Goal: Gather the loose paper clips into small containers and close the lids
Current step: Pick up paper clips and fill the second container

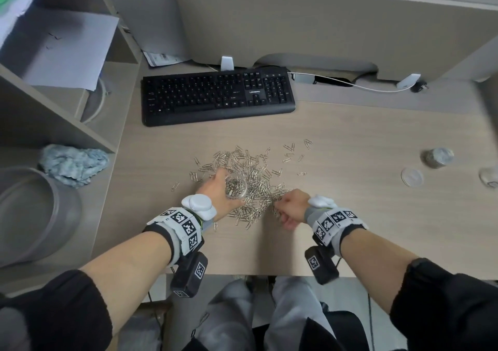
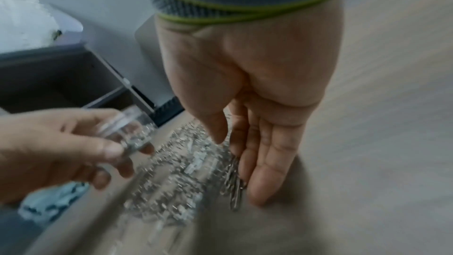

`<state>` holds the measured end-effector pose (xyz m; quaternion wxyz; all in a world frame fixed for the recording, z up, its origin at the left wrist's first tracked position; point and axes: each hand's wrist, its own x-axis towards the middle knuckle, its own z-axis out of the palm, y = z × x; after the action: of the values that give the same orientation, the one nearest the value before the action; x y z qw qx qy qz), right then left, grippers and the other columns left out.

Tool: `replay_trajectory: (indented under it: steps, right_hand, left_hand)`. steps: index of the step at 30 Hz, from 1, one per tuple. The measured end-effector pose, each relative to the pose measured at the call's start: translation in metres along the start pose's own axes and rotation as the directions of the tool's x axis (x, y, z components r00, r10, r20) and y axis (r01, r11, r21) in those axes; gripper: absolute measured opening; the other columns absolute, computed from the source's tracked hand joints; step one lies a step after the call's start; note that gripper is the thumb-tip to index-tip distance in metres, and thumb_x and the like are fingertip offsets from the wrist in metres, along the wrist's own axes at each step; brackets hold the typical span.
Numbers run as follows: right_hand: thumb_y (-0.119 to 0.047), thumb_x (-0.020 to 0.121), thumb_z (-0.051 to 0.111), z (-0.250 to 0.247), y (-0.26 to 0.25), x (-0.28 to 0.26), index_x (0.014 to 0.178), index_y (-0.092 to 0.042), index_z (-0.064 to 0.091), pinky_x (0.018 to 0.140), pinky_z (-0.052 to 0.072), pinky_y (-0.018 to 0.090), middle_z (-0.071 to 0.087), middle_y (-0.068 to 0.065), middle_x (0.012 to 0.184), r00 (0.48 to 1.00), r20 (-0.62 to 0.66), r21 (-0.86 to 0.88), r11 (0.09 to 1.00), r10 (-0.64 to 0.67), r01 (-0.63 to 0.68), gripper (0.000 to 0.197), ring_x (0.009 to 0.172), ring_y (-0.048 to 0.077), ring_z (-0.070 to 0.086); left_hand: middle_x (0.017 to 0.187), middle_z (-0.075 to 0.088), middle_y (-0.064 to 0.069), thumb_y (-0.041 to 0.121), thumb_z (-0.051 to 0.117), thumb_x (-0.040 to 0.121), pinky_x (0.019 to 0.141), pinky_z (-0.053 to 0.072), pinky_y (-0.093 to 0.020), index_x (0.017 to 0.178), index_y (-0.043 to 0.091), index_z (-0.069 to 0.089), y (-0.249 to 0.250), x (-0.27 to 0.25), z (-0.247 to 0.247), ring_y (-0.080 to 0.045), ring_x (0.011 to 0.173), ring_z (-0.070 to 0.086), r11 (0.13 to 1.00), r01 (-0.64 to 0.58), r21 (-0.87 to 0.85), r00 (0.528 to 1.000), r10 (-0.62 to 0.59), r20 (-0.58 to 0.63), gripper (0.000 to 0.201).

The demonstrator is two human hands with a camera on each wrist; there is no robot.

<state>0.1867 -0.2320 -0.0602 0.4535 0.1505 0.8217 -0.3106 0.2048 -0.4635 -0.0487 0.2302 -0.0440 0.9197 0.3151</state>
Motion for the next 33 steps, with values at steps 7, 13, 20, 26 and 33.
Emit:
replay_trajectory:
  steps: [7,13,20,26,33]
  right_hand:
    - [-0.038,0.082,0.070,-0.014,-0.023,0.007,0.097,-0.023,0.052,0.075,0.053,0.036,0.054,0.003,0.103,0.926,-0.177,-0.453,0.863,-0.332,0.223,0.027,0.086,0.026,0.062]
    - [-0.053,0.074,0.075,-0.016,-0.011,0.018,0.145,-0.023,0.010,0.082,0.055,0.046,0.012,0.011,0.150,0.913,-0.013,-0.863,0.466,-0.407,0.196,0.100,0.111,0.040,0.053]
    - [-0.029,0.083,0.073,0.011,-0.058,0.034,0.150,-0.028,0.011,0.084,0.057,0.047,0.008,0.014,0.155,0.871,0.156,-0.821,0.430,-0.465,0.377,0.091,0.107,0.041,0.059]
    - [0.004,0.089,0.051,0.002,-0.070,0.034,0.141,-0.015,0.036,0.070,0.051,0.036,0.038,0.016,0.134,0.867,0.183,-0.790,0.455,-0.464,0.411,0.057,0.095,0.036,0.063]
    - [0.002,0.092,0.049,-0.040,-0.084,0.029,0.110,-0.011,0.057,0.059,0.049,0.029,0.065,0.012,0.106,0.926,0.028,-0.559,0.762,-0.376,0.327,0.023,0.080,0.025,0.066]
  left_hand:
    - [0.100,0.060,0.001,0.043,0.083,0.071,0.057,0.041,-0.027,0.122,0.034,0.044,-0.006,0.004,-0.005,-0.010,0.064,0.058,0.999,0.025,-0.029,1.000,-0.024,0.007,0.065]
    - [0.096,0.058,0.007,0.038,0.082,0.072,0.056,0.041,-0.026,0.114,0.039,0.040,-0.007,0.002,-0.007,-0.010,0.064,0.058,0.997,0.034,-0.072,0.999,-0.034,-0.003,0.059]
    - [0.083,0.057,0.007,0.040,0.080,0.071,0.053,0.037,-0.028,0.124,0.034,0.043,-0.014,0.002,-0.011,-0.011,0.061,0.054,0.993,0.093,-0.072,0.995,-0.094,-0.017,0.064]
    - [0.090,0.064,-0.001,0.038,0.076,0.073,0.066,0.053,-0.035,0.124,0.025,0.040,-0.012,0.008,-0.017,-0.019,0.070,0.063,0.986,0.152,-0.069,0.988,-0.153,-0.017,0.064]
    - [0.086,0.059,0.000,0.032,0.076,0.079,0.058,0.055,-0.037,0.126,0.021,0.036,0.004,0.015,-0.019,-0.023,0.066,0.064,0.983,0.170,-0.067,0.985,-0.173,-0.029,0.063]
